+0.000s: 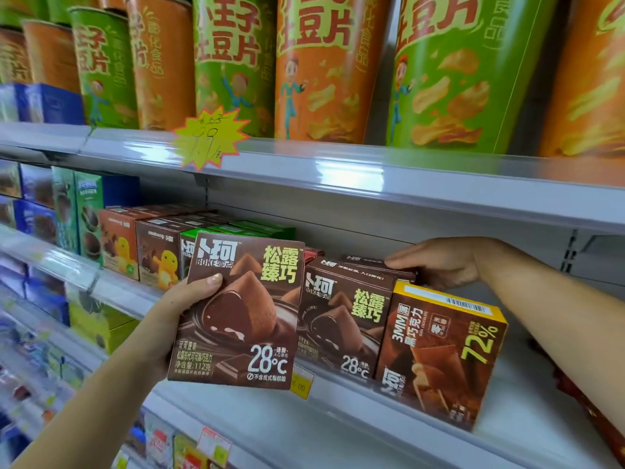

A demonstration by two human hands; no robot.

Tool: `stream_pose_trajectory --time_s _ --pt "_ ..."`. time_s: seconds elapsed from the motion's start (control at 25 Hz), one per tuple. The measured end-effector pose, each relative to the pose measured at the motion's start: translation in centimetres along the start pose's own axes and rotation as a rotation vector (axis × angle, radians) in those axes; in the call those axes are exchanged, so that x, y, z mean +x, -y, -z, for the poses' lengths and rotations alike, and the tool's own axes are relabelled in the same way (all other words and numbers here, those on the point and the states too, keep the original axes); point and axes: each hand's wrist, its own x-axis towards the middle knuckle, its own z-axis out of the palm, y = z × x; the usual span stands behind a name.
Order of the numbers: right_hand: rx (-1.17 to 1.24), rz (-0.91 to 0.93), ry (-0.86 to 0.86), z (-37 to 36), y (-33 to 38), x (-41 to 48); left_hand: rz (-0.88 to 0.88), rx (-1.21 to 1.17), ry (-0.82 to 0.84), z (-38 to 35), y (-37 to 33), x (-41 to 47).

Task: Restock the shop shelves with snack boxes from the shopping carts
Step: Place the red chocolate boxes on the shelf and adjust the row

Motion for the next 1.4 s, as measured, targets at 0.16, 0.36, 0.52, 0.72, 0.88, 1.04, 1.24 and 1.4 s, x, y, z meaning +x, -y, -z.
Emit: stream_pose_trajectory --time_s 0.16,0.36,0.52,0.72,0.88,1.04,1.24,1.4 --pt "0.058 0.052 -0.092 0.2 -0.7 -0.4 -0.021 0.014 0.042 -0.4 -0.2 0.1" --pt "-0.031 0.028 -0.025 0.1 -0.6 -1.1 -0.043 0.005 0.068 -1.0 -0.5 0.0" --pt "-0.217 0.026 -0.165 -0.7 0.3 -0.5 -0.056 -0.014 0.019 -0.5 -0.9 -0.2" --pt "-0.064 0.133 -0.401 0.8 0.4 -0.5 -0.044 0.019 0.058 0.9 -1.4 -0.4" --pt "-0.209 0.024 -0.318 -0.3 0.7 0.0 -0.025 0.008 0.099 1.1 -1.1 -0.1" --pt "-0.290 0.020 -0.338 -0.9 0.8 1.4 -0.015 0.023 0.121 0.4 -0.7 -0.3" --pt "-0.403 0.003 -0.352 -0.4 1.5 1.4 -0.030 0.009 0.080 0.2 -0.2 0.0" --pt "-0.292 0.108 -0.443 -0.1 1.8 1.1 -0.035 0.015 0.053 0.1 -0.3 -0.3"
